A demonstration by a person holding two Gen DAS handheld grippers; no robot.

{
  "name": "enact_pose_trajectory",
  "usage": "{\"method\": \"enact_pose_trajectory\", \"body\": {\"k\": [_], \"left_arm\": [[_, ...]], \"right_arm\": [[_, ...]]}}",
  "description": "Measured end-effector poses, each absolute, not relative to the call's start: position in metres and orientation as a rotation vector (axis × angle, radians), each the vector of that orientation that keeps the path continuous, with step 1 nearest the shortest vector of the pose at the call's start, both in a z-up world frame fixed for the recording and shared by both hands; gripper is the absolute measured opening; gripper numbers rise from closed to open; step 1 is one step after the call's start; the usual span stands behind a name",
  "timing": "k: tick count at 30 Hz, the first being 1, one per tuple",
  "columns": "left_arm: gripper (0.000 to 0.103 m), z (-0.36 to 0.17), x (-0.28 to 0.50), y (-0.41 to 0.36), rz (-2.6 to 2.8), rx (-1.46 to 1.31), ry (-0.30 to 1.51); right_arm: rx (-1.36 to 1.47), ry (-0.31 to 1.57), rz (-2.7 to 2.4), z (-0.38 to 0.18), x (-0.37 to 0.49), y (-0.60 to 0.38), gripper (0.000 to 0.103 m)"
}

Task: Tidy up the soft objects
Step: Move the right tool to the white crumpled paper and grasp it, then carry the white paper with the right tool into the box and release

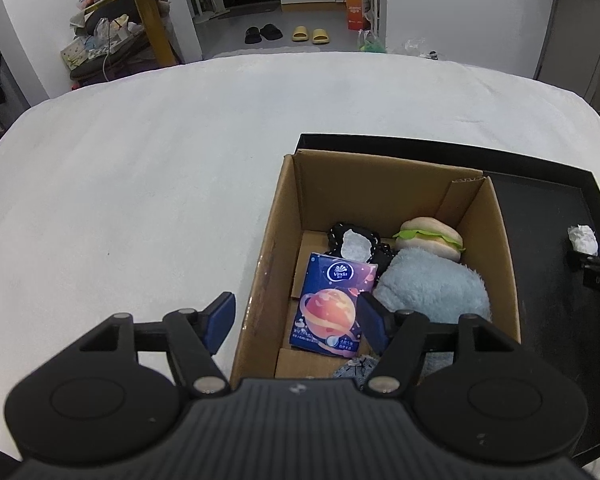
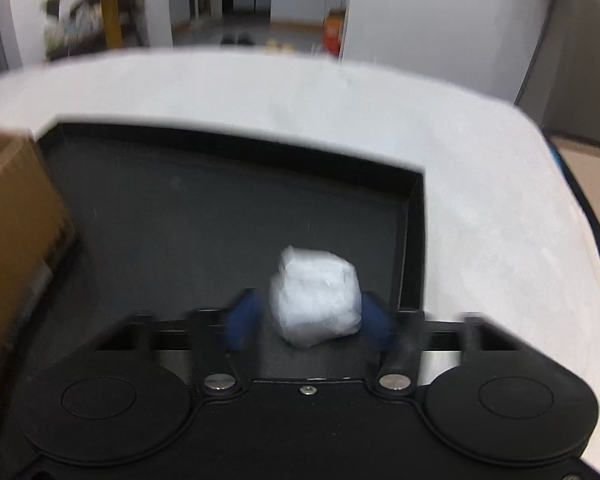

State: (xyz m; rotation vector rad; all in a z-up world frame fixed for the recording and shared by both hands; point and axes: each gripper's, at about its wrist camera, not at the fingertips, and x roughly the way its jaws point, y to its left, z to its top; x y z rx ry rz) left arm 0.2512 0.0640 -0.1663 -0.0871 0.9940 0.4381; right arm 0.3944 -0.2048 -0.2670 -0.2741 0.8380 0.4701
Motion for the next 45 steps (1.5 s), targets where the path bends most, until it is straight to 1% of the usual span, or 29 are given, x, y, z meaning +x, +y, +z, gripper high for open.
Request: {"method": "enact_pose_trajectory", "body": {"k": [1, 7, 22, 34, 42, 45], "left_arm": [[0.065, -0.166, 0.251, 0.063, 0.439, -0.086, 0.993], [0.065, -0.163, 0.246, 0.06, 0.437, -0.078, 0.985], [0.065, -0.153, 0.23, 0.063, 0.398, -0.106, 0.998], [0.065, -0.13, 0.215, 0.075, 0.356, -0.153, 0.971], [0.065, -0.131, 0.205, 0.092, 0.325, -0.209, 0.967], [0.062, -0.135, 0.201, 0.1, 0.315, -0.238, 0.967]], "right_arm": [[-0.286, 0.864, 0.468, -0.27, 0.394, -0.203, 0.043], [-0.319, 0.851, 0.479, -0.264, 0.37, -0.205, 0.042], [-0.286, 0.852, 0.505, -0.241, 0.341, -0.213, 0.042], [-0.324, 0.824, 0.544, -0.197, 0.322, -0.206, 0.042], [-0.359, 0.802, 0.58, -0.161, 0.306, -0.192, 0.042], [-0.377, 0.801, 0.601, -0.153, 0.302, -0.18, 0.042]]}}
